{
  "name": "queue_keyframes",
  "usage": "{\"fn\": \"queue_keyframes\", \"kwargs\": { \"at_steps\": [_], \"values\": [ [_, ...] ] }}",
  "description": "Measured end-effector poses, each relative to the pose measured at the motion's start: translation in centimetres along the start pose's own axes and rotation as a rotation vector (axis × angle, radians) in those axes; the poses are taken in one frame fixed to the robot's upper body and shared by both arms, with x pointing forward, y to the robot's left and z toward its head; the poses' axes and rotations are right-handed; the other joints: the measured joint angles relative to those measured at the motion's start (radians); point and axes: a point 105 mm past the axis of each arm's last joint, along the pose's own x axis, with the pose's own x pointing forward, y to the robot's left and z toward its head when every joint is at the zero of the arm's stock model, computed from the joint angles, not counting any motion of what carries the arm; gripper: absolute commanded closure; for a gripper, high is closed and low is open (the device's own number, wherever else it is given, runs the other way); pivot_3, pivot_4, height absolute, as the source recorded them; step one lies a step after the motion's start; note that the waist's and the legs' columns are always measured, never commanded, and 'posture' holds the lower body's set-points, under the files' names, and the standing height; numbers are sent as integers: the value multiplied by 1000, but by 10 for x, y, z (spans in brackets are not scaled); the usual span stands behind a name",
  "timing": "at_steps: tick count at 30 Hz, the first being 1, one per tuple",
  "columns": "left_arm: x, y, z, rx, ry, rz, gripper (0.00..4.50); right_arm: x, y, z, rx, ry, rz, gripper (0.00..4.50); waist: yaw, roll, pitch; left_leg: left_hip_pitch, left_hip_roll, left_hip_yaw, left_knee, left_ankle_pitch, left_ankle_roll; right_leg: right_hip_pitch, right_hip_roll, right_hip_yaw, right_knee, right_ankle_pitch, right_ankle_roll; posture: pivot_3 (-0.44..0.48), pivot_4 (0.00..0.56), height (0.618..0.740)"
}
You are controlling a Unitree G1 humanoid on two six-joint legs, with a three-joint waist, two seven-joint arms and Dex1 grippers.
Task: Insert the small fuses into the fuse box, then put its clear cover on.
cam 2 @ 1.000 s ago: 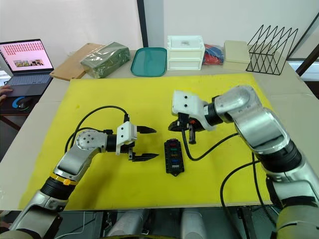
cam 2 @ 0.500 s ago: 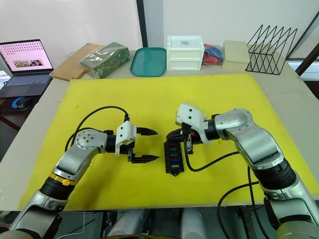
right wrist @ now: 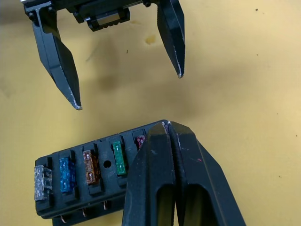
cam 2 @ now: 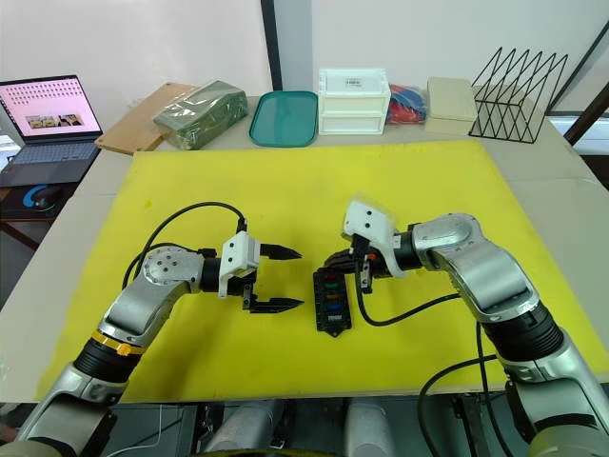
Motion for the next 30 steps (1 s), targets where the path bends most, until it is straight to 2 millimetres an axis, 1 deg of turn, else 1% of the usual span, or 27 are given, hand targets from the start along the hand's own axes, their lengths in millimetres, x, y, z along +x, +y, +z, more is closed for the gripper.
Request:
{"fn": "queue_keyframes", "kwargs": {
  "at_steps": [15, 30],
  "values": [
    [0, 1, -1, 8, 13, 12, 0, 2, 0, -5, 45, 22, 30, 4467, 1, 0, 0, 0, 0, 0, 0, 0, 0, 1, 0, 0, 0, 0, 0, 0, 150, 740],
    [1, 1, -2, 6, 14, 15, 0, 2, -5, -5, 70, 36, 27, 4467, 1, 0, 0, 1, 0, 0, 0, 0, 0, 1, 0, 0, 0, 0, 0, 0, 150, 740]
  ]
}}
